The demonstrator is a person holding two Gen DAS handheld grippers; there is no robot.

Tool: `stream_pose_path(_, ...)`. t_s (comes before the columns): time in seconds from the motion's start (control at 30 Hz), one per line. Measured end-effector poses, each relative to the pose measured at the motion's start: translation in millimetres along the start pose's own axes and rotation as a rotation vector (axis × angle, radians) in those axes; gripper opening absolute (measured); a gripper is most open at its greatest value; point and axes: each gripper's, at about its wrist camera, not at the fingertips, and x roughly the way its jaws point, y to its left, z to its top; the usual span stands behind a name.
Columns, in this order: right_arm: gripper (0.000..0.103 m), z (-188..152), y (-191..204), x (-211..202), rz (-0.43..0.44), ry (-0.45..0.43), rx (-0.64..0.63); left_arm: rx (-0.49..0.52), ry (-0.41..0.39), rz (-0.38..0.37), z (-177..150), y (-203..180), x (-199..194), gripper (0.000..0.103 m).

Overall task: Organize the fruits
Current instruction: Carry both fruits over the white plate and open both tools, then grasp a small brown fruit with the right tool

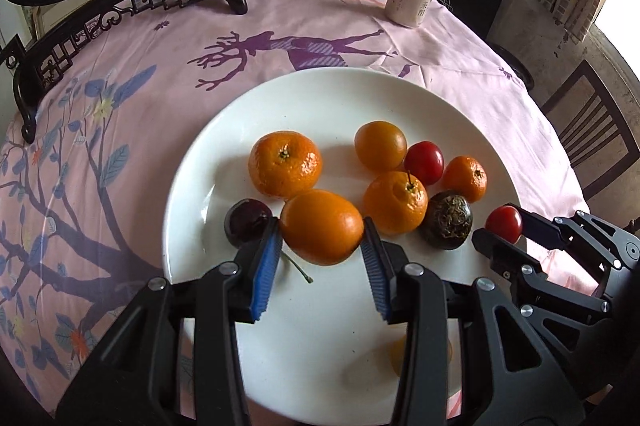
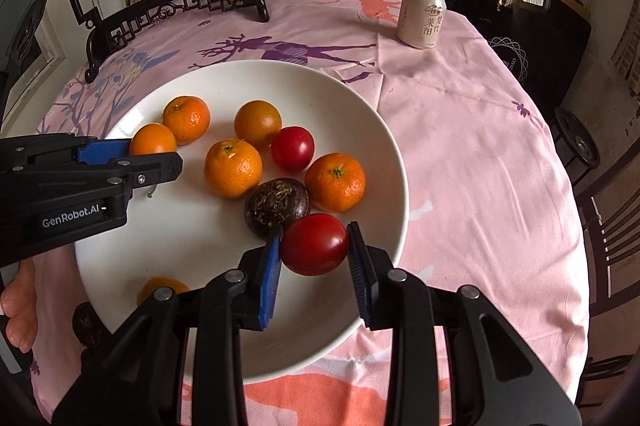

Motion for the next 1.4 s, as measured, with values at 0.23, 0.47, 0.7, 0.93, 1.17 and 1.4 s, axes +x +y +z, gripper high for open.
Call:
stream_pose_path(0.23, 0.058, -5.4, 3.3, -38.3, -0.04, -0.083, -0.037, -0.011, -0.11, -0.042, -9.3, 3.7, -54.4, 0.066)
stream_pose_path(0.47, 0.064, -74.5, 22.2, -101.1, 0.092, -0.11, -0.037, -0.042, -0.202, 0.002, -98.8, 18.1, -121.3, 0.086)
stream_pose_path(0.7, 0.064, -139.0, 44.5, -119.3, 0.142, -0.081, 0.016, -0.184, -0.144, 0.06, -200.5, 57.2, -123.2, 0.086)
stream_pose_path(0.93, 0.064, -158.2, 71.4, -125.6, 0.18, -0.053, -0.037, -0.174, -0.157, 0.05, -226.3, 56.2, -140.1, 0.086)
stream_pose_path(1.17, 0.064, -170.5, 99.2, -107.3, 0.233, 0.016, -0.104, -0.172, -0.14, 0.013, -229.8, 57.1, -139.3, 0.086)
stream_pose_path(1.4, 0.024, -174.4, 100.5, -87.7, 0.275, 0.068, -0.09, -0.132, -0.082, 0.006, -228.6, 42.8, -119.9, 0.086)
